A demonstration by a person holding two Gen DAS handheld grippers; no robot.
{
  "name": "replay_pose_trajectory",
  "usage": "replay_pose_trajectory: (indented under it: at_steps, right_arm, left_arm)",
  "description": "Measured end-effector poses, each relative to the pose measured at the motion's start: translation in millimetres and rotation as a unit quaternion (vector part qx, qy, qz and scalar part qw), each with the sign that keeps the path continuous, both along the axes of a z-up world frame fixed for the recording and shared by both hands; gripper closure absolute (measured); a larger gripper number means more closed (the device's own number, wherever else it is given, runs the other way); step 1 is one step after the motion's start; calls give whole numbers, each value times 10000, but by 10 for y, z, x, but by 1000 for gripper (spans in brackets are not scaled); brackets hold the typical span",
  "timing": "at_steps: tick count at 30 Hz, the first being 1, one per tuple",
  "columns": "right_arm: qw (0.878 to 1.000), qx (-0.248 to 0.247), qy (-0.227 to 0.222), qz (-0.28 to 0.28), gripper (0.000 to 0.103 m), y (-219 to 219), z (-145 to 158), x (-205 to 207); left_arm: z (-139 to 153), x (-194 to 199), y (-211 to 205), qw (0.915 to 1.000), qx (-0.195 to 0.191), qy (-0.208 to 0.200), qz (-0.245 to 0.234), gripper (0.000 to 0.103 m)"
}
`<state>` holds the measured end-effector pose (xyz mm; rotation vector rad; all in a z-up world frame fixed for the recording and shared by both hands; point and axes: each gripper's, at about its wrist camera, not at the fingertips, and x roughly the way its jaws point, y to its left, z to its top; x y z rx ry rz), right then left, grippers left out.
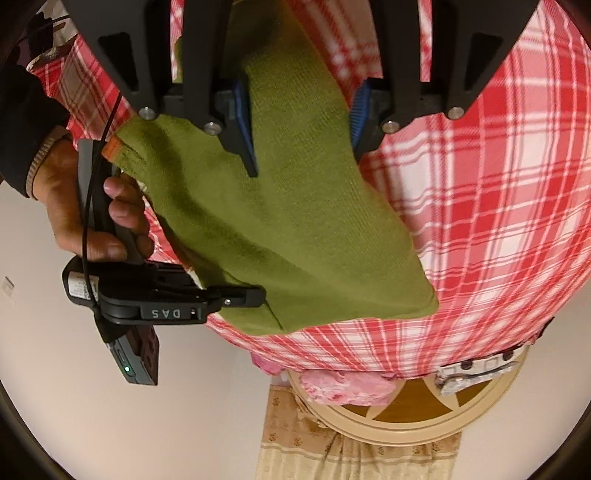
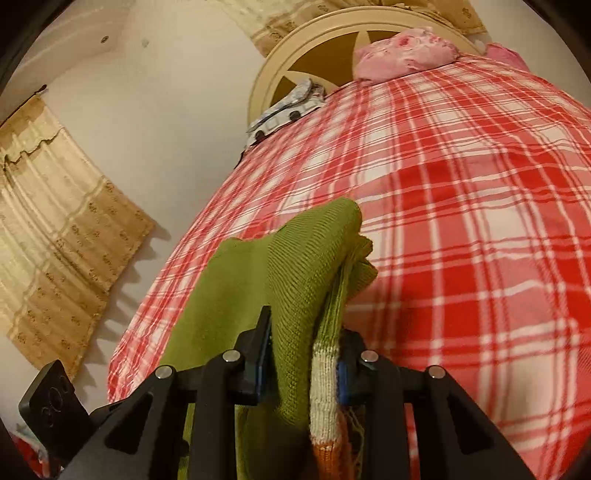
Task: Fold small clothes
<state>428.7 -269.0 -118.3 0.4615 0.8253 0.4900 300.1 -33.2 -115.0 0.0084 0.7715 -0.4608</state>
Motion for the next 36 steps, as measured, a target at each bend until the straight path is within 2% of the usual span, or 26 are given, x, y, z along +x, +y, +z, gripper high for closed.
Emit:
replay_pose_trajectory:
  at_steps: [14,24,36]
  right_arm:
    - [9986,102,7,526,75,818,30,-291]
    - [9957,129,53,919,75,1415,-15,-317]
    - [9906,140,82,1358,75,2030,-39,-271]
  left_arm:
    - [64,-486,648,9984,-48,-81,552,58]
    - [7,-686,1054,9956,-36,-91,934,58]
    - [-21,-870,1502,9898,-232,-138,1398,58]
